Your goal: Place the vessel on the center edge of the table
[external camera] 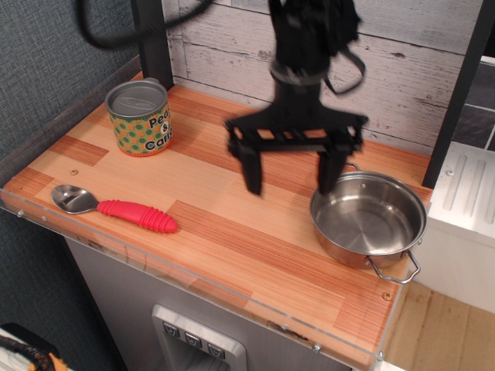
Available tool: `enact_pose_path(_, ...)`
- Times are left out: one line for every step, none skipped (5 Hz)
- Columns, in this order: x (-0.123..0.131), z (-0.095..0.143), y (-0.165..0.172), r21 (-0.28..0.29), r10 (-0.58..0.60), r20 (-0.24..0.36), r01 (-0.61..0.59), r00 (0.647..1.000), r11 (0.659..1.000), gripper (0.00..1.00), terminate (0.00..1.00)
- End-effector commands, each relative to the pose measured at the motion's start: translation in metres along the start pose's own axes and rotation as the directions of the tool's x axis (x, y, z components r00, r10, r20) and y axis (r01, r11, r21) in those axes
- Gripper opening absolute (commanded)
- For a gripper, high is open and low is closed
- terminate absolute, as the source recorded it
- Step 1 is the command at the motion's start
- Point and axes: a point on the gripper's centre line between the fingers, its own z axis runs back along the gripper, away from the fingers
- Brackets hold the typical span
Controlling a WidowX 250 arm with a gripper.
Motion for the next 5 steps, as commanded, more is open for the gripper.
enact_pose_path(0.030,0.030,0.040,0.052,-0.014,0.090,0.010,0.996,0.999,1.00,0.00)
enact_pose_path(0.051,0.033,0.077,0.053,0.027,0.086,-0.032,0.996,0.998,1.00,0.00)
enact_pose_path(0.074,0.033,0.101,0.091,0.055,0.100,-0.064,0.993,0.994,1.00,0.00)
enact_pose_path(0.101,0.025,0.116,0.068,0.105,0.150,-0.116,0.983,0.991,1.00,0.00)
enact_pose_path(0.126,0.018,0.125,0.093,0.123,0.166,-0.140,0.978,0.986,1.00,0.00)
